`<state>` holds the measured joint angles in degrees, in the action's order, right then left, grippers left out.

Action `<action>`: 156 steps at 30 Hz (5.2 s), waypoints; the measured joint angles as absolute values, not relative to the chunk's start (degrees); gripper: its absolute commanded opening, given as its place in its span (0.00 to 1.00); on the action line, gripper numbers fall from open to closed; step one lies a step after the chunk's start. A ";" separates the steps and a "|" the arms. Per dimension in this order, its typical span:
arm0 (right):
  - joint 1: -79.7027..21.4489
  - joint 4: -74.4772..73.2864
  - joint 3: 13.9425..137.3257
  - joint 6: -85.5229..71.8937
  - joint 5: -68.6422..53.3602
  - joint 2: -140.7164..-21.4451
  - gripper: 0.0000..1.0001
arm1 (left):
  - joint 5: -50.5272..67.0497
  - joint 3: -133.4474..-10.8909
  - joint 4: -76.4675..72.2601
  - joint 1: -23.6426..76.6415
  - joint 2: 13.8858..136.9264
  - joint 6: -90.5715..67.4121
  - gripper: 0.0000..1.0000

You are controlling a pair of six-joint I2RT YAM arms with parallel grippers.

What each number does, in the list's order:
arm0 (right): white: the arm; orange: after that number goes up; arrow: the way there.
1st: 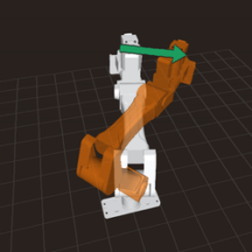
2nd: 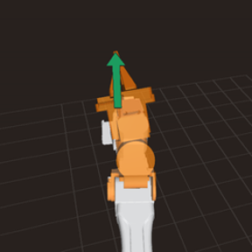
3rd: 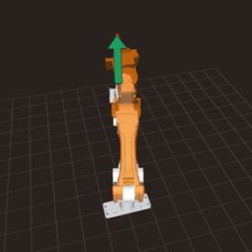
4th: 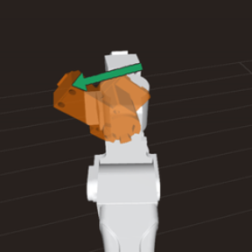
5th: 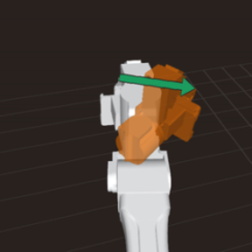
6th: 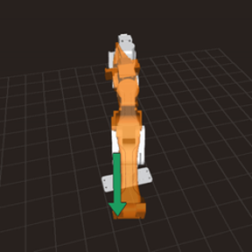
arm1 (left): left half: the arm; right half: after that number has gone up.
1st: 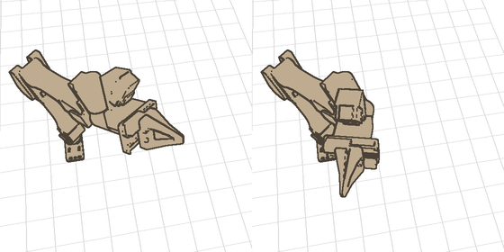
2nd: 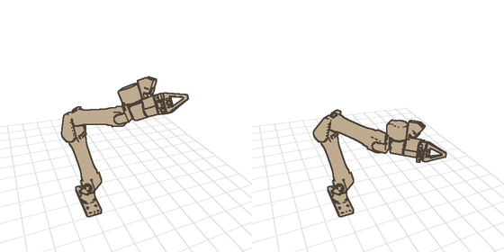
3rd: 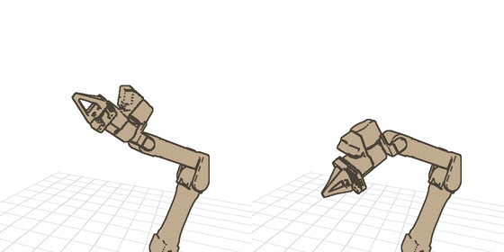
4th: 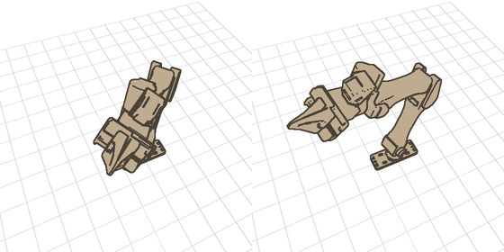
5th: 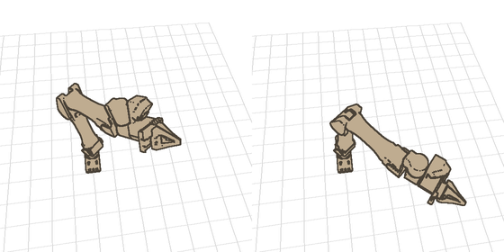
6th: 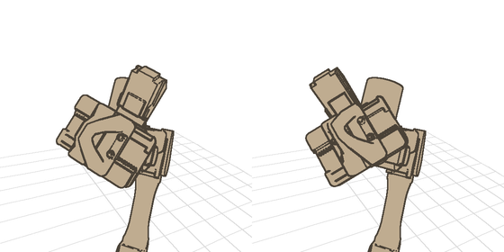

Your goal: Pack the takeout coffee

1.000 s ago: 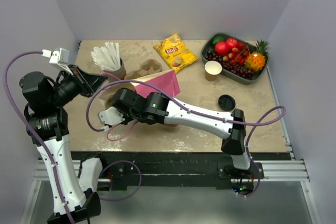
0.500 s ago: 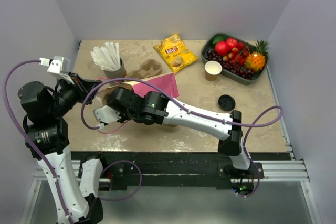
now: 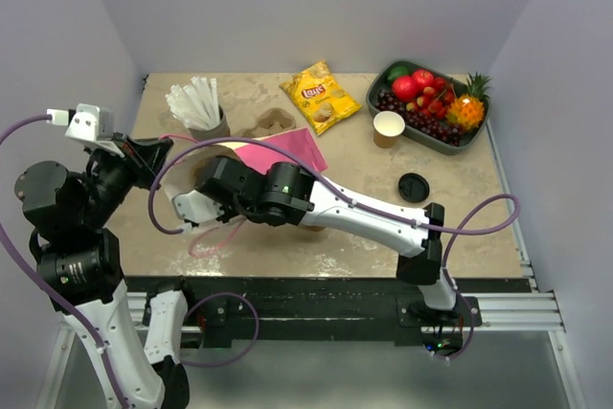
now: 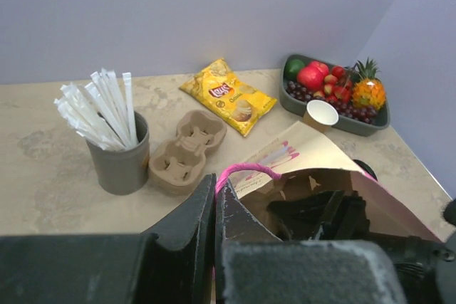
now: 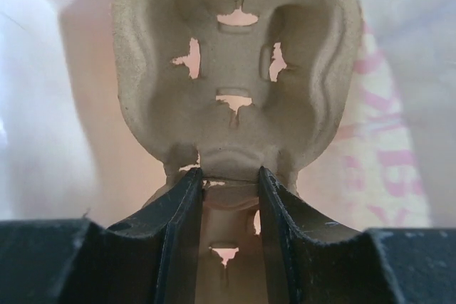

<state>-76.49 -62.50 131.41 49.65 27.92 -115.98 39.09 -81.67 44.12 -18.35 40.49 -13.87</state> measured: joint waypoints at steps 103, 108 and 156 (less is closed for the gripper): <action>-66.94 -62.81 123.96 60.49 -8.54 -132.77 0.00 | 53.56 -88.92 46.06 -12.73 70.02 -15.90 0.59; -66.78 -61.76 122.41 61.17 -8.67 -132.79 0.16 | 54.00 -89.38 45.78 -12.73 70.02 -15.84 0.59; -67.81 -57.87 124.75 50.89 -4.89 -119.85 0.89 | 54.13 -102.80 42.13 -15.00 67.96 -12.56 0.73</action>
